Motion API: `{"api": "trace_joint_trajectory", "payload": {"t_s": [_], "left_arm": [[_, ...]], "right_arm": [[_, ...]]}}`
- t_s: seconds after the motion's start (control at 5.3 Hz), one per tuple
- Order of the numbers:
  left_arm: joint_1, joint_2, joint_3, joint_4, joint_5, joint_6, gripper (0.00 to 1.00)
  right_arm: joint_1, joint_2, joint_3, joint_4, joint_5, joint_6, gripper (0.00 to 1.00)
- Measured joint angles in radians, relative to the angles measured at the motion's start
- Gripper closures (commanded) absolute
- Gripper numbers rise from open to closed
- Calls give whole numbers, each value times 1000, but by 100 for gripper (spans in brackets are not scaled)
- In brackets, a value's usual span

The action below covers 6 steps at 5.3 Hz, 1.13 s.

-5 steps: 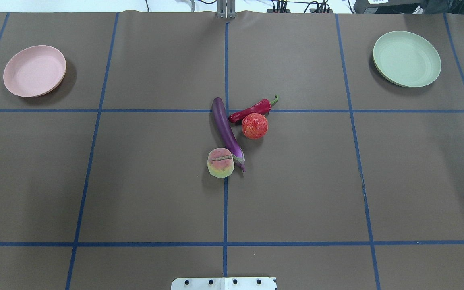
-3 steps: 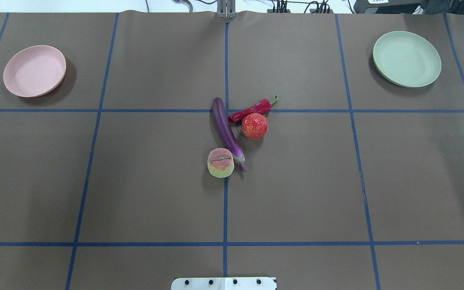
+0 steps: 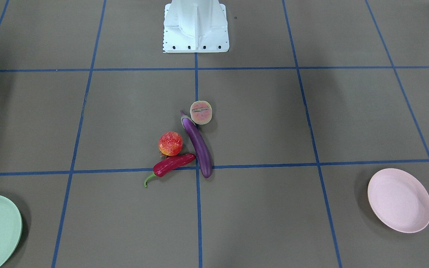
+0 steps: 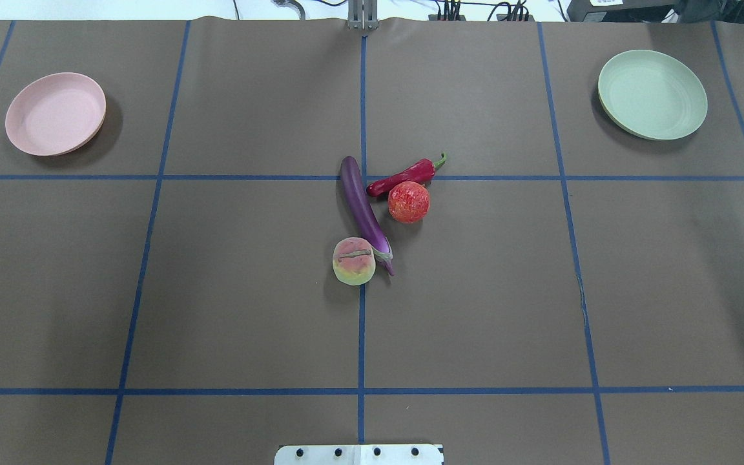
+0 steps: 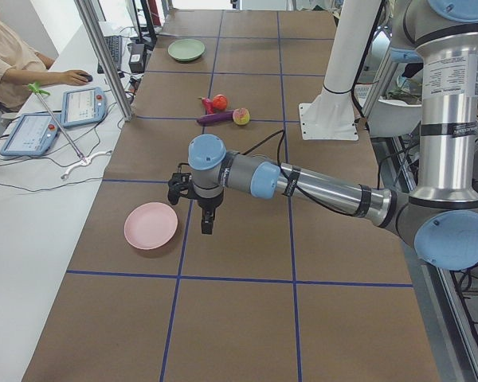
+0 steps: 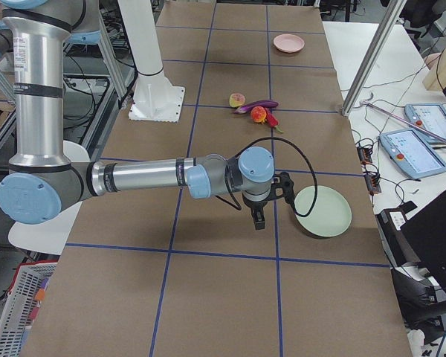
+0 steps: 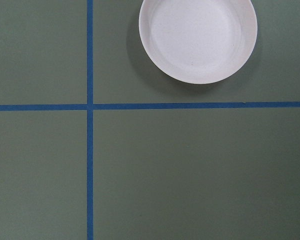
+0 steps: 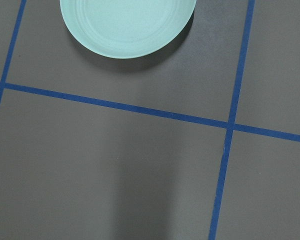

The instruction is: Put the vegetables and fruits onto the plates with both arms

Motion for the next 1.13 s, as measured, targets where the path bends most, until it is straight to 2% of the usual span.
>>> {"api": "trace_joint_trajectory", "payload": {"t_s": [0.19,0.38,0.57,0.75,0.94,1.13], "left_arm": [[23,-25,-2,-8,-64,-59,0],[92,-85,-4,-33,-104,-209,0],[197,-169,-1,-75,-112,-411,0],[297,-265,6,-106,-86,-592,0],[397,-369,23,-114,-17,-737,0],[503,-480,66,-116,66,-870,0]], "right_arm": [[-38,6,10,3,27,23,0],[-89,23,29,6,44,108,0],[-159,49,47,42,50,273,0],[-252,88,49,132,45,500,0],[-340,146,45,201,13,700,0],[-401,200,43,221,-31,816,0]]}}
